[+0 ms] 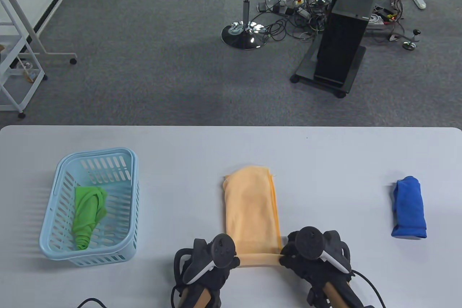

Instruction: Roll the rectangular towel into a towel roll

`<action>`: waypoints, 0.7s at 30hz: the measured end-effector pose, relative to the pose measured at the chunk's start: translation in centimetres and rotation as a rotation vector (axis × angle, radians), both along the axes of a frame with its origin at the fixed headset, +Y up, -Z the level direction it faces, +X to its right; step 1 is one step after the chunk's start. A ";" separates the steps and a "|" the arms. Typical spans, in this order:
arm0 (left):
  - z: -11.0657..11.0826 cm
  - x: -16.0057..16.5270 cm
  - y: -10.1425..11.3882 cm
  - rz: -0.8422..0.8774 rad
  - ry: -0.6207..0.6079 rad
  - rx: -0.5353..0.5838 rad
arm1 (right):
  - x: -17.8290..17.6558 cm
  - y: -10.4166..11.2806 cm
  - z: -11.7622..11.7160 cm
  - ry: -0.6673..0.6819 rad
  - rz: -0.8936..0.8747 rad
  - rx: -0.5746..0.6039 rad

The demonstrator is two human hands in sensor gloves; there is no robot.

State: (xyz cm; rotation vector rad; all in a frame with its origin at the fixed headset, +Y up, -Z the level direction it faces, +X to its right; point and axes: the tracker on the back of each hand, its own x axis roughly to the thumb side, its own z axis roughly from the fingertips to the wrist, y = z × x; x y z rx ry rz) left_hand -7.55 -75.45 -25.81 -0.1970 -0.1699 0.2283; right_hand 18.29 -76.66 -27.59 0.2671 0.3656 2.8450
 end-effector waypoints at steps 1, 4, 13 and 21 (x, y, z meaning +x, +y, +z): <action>-0.1 0.1 0.0 -0.013 0.000 -0.003 | 0.1 0.1 0.0 0.000 0.022 0.021; -0.2 -0.1 0.0 -0.023 0.020 -0.001 | 0.7 0.2 -0.1 -0.011 -0.003 -0.005; -0.4 -0.3 -0.9 -0.020 0.029 -0.052 | 1.5 1.1 0.1 -0.085 -0.013 0.037; -0.5 0.5 -1.5 -0.090 0.019 -0.053 | -1.4 0.2 0.9 -0.009 -0.067 -0.043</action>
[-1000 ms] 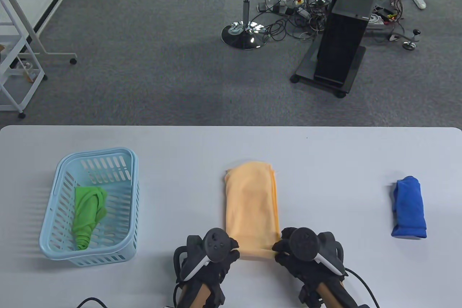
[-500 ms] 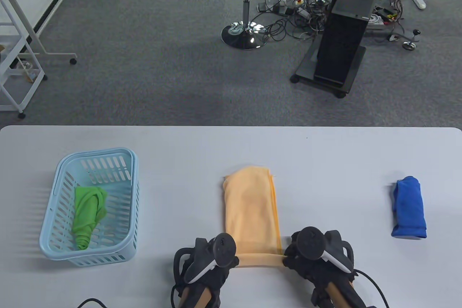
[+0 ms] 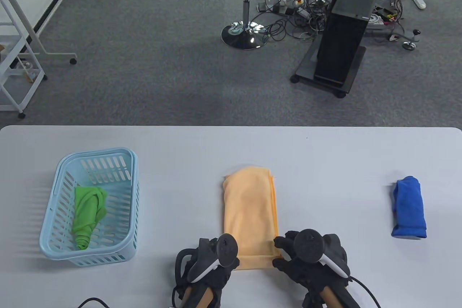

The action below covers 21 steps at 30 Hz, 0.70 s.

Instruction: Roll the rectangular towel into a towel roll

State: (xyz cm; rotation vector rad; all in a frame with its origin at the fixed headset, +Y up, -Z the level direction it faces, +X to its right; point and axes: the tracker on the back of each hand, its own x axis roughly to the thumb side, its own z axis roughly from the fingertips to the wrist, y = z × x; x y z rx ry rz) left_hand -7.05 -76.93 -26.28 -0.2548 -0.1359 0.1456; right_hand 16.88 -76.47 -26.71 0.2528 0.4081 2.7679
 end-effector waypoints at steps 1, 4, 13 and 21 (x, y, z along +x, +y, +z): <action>0.0 0.1 0.0 -0.017 0.002 -0.001 | -0.3 -0.4 -0.1 -0.009 0.054 0.003; 0.1 0.2 0.1 -0.031 0.006 -0.013 | -0.7 -0.8 -0.2 -0.006 0.113 0.055; 0.7 0.6 0.4 -0.141 0.012 -0.138 | -0.3 -1.0 -0.2 -0.013 0.135 -0.086; 0.8 1.9 0.1 -0.391 -0.015 0.015 | -1.0 -0.7 0.0 -0.056 0.155 0.067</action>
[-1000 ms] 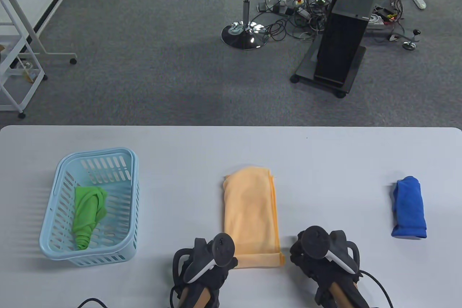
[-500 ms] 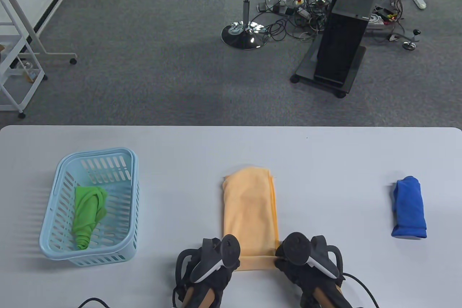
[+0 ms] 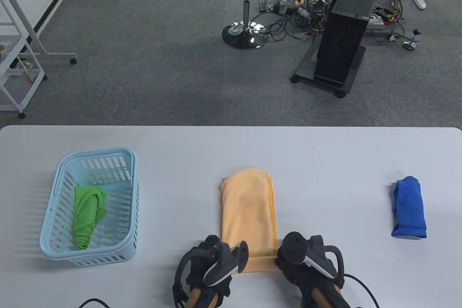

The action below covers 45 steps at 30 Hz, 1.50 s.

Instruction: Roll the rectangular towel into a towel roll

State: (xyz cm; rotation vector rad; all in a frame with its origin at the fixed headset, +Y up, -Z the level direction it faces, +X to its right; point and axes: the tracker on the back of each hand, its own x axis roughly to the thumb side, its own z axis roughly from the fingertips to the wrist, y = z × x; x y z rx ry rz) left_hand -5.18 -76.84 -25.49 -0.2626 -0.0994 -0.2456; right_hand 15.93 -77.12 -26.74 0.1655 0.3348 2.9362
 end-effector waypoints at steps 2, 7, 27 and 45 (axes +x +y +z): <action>-0.1 -0.1 -0.1 0.028 0.019 -0.009 | -0.2 -0.2 0.1 0.011 0.017 -0.004; 0.2 -0.3 -0.3 0.082 -0.001 -0.021 | -1.4 -0.8 0.6 0.143 0.001 -0.047; 0.0 0.0 -0.3 0.224 -0.187 -0.075 | -2.4 -1.1 0.4 0.150 0.221 -0.123; 0.0 0.1 -0.9 0.291 -0.189 -0.101 | -1.6 -0.4 0.1 0.156 0.021 -0.081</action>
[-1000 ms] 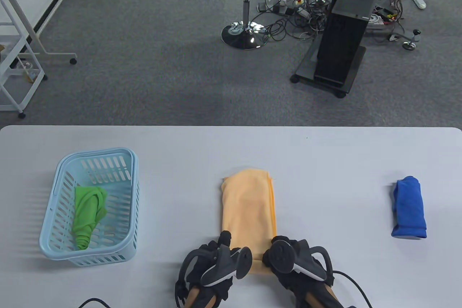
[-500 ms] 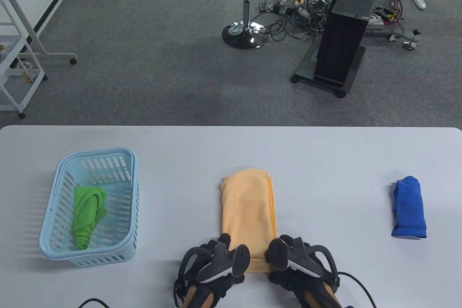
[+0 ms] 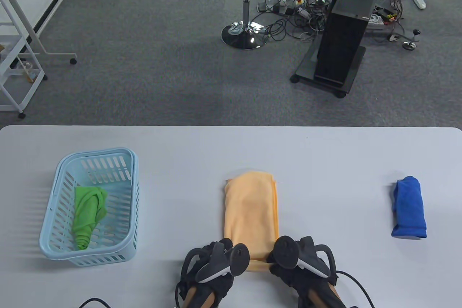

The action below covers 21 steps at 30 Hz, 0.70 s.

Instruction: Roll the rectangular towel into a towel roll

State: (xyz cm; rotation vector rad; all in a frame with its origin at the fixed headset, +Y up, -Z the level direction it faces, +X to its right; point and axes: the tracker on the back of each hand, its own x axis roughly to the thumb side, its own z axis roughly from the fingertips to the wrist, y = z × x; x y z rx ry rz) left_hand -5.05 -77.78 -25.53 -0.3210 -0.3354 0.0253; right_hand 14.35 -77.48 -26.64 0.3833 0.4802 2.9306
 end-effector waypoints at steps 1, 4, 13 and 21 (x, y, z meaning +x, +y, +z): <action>0.0 0.0 0.0 -0.006 0.000 -0.001 | 0.1 0.1 0.0 0.000 0.001 -0.008; 0.1 0.1 0.0 -0.016 0.003 -0.009 | 0.6 0.6 0.0 -0.010 -0.008 -0.050; 0.1 0.8 -0.2 -0.036 -0.002 0.071 | 1.3 0.2 0.0 -0.014 -0.035 0.142; 0.1 -0.1 0.7 0.063 0.072 0.171 | 0.0 0.3 0.3 0.049 -0.003 0.148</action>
